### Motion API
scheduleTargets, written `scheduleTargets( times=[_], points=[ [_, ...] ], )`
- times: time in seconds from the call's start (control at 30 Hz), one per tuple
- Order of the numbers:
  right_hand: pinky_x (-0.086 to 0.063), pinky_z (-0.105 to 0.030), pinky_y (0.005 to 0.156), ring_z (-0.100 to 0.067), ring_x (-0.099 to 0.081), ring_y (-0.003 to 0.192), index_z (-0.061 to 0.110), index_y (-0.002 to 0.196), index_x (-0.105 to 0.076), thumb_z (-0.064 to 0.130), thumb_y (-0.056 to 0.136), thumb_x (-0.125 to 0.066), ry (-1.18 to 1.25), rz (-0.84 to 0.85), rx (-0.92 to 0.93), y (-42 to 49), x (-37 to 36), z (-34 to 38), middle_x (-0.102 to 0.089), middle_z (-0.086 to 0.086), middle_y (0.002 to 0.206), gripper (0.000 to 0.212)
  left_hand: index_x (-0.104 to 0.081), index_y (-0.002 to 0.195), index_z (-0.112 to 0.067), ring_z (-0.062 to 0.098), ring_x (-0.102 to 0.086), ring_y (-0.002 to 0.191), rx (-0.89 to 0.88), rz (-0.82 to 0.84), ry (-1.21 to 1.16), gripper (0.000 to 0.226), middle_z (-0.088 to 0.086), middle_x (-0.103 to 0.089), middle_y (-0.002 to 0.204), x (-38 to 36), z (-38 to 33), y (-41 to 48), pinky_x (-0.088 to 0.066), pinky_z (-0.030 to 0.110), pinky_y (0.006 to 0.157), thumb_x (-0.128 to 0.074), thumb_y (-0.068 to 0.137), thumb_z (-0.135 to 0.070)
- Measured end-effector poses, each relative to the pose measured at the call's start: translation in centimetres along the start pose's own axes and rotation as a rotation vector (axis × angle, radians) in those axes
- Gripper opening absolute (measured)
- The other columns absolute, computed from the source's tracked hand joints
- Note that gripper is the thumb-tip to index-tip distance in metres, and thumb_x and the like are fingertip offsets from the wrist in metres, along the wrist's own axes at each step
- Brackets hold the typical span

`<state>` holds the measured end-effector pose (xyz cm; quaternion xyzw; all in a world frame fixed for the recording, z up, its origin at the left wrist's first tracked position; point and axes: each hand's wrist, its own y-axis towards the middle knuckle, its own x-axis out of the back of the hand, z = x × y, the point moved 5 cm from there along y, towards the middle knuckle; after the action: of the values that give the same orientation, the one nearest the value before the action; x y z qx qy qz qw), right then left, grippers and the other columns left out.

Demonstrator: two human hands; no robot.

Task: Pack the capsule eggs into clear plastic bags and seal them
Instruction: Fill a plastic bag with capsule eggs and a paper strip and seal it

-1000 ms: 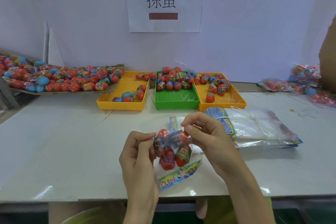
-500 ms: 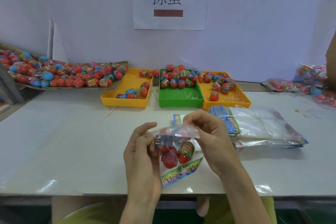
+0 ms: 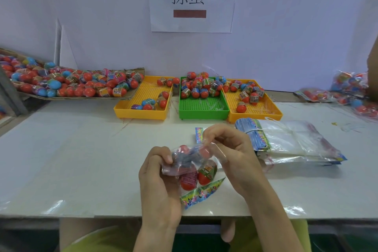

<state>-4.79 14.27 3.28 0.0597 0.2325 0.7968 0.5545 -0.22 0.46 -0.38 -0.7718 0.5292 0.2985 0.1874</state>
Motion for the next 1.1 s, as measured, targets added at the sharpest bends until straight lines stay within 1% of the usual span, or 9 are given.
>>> scheduleTargets(
  times=[0.13,0.23,0.37,0.47,0.57,0.77,0.9,1.03,1.1],
  points=[
    [-0.048,-0.019,0.069,-0.010,-0.061,0.076,0.020,0.074,-0.077,-0.003,0.081,-0.055,0.031,-0.011,-0.051,0.0,-0.1,0.0,-0.066,0.003,0.080,0.033,-0.047,0.060,-0.017,0.019,-0.042,0.074,0.034,0.040,-0.050,0.016,0.003,-0.041,0.073,0.0,-0.3,-0.3,-0.037,0.036,0.068,-0.049,0.076,-0.015],
    [-0.045,-0.019,0.066,-0.011,-0.055,0.071,0.014,0.057,-0.065,-0.012,0.075,-0.049,0.064,-0.018,-0.100,-0.1,-0.2,0.0,-0.059,0.001,0.081,0.035,-0.048,0.058,-0.016,0.017,-0.042,0.070,0.026,0.059,-0.073,0.016,0.002,-0.041,0.071,0.0,-0.4,-0.5,-0.036,0.034,0.066,-0.047,0.073,-0.012],
    [-0.041,-0.016,0.061,-0.010,-0.047,0.068,0.010,0.055,-0.052,-0.026,0.082,-0.034,0.075,-0.028,-0.161,-0.3,-0.4,-0.3,-0.051,-0.004,0.083,0.049,-0.048,0.057,-0.016,0.017,-0.043,0.070,0.011,0.073,-0.026,0.018,0.001,-0.041,0.071,0.0,-0.7,-0.7,-0.037,0.032,0.064,-0.045,0.074,-0.012],
    [-0.038,-0.014,0.055,-0.008,-0.046,0.063,0.008,0.056,-0.048,-0.019,0.081,-0.038,0.129,-0.021,-0.198,-0.2,-0.8,-0.2,-0.049,-0.006,0.083,0.038,-0.047,0.056,-0.015,0.018,-0.041,0.070,0.012,0.079,-0.026,0.019,0.003,-0.039,0.070,0.0,-0.6,-0.7,-0.033,0.035,0.065,-0.044,0.075,-0.013],
    [-0.034,-0.016,0.054,-0.008,-0.046,0.064,0.013,0.052,-0.050,-0.005,0.070,-0.044,0.142,-0.015,-0.218,-0.1,-1.0,-0.2,-0.051,-0.004,0.081,0.026,-0.047,0.057,-0.014,0.018,-0.040,0.069,0.013,0.092,-0.039,0.019,0.004,-0.038,0.070,0.0,-0.6,-0.7,-0.032,0.035,0.064,-0.044,0.075,-0.014],
    [-0.038,-0.015,0.055,-0.008,-0.049,0.062,0.014,0.050,-0.054,-0.007,0.067,-0.043,0.124,-0.045,-0.213,-0.2,-0.7,-0.6,-0.056,-0.006,0.077,0.029,-0.052,0.056,-0.013,0.014,-0.046,0.059,-0.024,0.160,-0.125,0.021,0.000,-0.042,0.064,-0.3,-1.0,-1.0,-0.047,0.020,0.054,-0.043,0.074,-0.019],
    [-0.036,-0.020,0.053,-0.013,-0.046,0.061,0.012,0.050,-0.054,-0.005,0.064,-0.045,0.161,-0.059,-0.211,-0.2,-0.5,-0.6,-0.053,-0.010,0.073,0.024,-0.054,0.054,-0.014,0.012,-0.048,0.057,-0.066,0.139,-0.119,0.025,-0.002,-0.042,0.061,-0.4,-1.2,-1.3,-0.050,0.019,0.055,-0.042,0.074,-0.019],
    [-0.038,-0.017,0.050,-0.010,-0.048,0.056,0.012,0.050,-0.055,-0.003,0.064,-0.043,0.176,-0.084,-0.179,-0.3,-0.5,-0.3,-0.053,-0.007,0.068,0.025,-0.055,0.056,-0.013,0.014,-0.048,0.057,-0.062,0.143,-0.129,0.020,0.001,-0.045,0.063,-0.5,-1.5,-1.5,-0.048,0.019,0.053,-0.054,0.072,-0.025],
    [-0.039,-0.017,0.049,-0.010,-0.049,0.054,0.012,0.049,-0.056,0.000,0.064,-0.041,0.199,-0.092,-0.166,-0.3,-0.6,0.0,-0.053,-0.006,0.066,0.024,-0.055,0.058,-0.013,0.014,-0.047,0.056,-0.067,0.105,-0.100,0.027,0.000,-0.044,0.063,-0.2,-1.6,-1.7,-0.046,0.020,0.051,-0.054,0.078,-0.031]
  ],
)
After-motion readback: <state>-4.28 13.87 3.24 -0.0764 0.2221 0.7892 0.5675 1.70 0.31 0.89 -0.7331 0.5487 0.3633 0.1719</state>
